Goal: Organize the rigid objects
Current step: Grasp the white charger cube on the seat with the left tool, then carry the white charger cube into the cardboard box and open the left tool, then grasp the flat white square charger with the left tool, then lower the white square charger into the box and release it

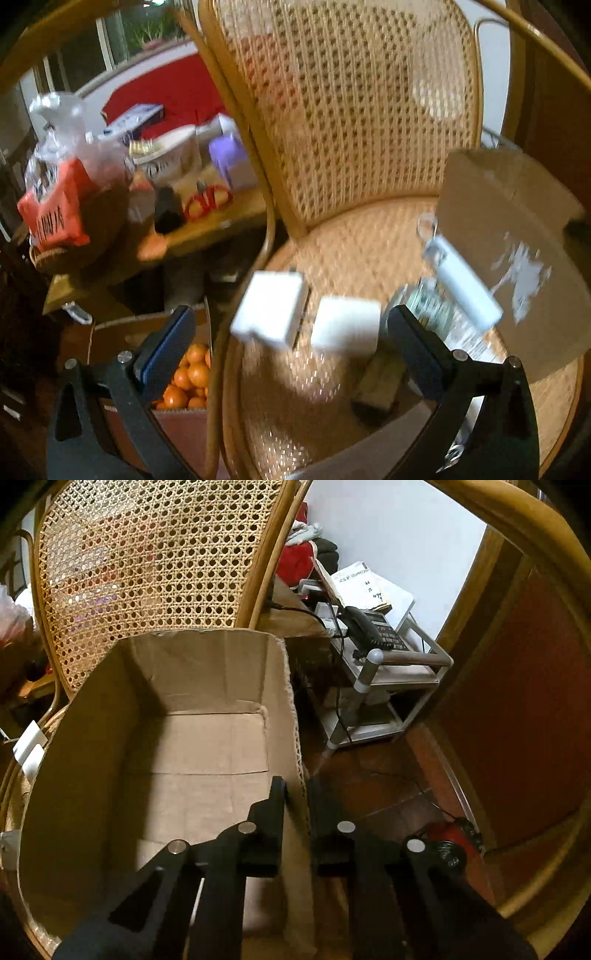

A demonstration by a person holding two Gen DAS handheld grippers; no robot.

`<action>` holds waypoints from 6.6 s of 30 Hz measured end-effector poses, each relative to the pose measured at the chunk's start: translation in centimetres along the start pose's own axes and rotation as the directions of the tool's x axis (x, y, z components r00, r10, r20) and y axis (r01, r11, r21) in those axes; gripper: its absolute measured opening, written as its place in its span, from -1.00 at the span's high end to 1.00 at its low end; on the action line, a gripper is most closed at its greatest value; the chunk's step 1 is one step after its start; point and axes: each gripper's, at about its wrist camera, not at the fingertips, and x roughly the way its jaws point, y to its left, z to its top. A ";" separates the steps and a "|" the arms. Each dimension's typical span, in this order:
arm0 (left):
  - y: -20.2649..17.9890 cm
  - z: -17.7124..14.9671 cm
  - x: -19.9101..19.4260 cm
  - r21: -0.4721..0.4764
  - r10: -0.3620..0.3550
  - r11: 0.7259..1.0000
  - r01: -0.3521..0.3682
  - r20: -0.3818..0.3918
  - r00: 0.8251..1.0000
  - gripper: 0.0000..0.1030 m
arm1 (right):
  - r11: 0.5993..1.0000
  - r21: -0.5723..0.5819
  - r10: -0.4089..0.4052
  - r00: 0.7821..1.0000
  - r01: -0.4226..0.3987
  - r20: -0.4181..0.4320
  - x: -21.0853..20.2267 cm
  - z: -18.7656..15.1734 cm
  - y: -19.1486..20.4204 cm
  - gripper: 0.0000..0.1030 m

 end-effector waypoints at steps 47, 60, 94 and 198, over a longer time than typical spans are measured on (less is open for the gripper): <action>-2.0 8.8 -2.9 -0.077 -0.186 0.978 0.195 0.116 0.976 0.01 | 0.996 0.063 0.068 0.998 -0.068 -0.003 -0.1 -0.8 0.2 0.86; -14.4 9.4 -5.2 0.088 -0.502 0.864 0.496 0.067 0.862 0.01 | 0.999 0.028 0.046 0.999 -0.046 0.021 -0.1 -1.3 0.3 0.91; -4.1 5.9 2.0 -0.059 -0.087 0.995 0.083 -0.059 0.994 -0.68 | 1.000 0.005 0.009 1.000 -0.009 0.025 -0.1 -1.8 0.9 0.89; -13.9 5.9 -5.1 0.150 -0.471 0.872 0.467 -0.009 0.882 -0.44 | 0.998 0.036 0.045 0.999 -0.044 -0.009 0.3 -1.6 0.0 0.86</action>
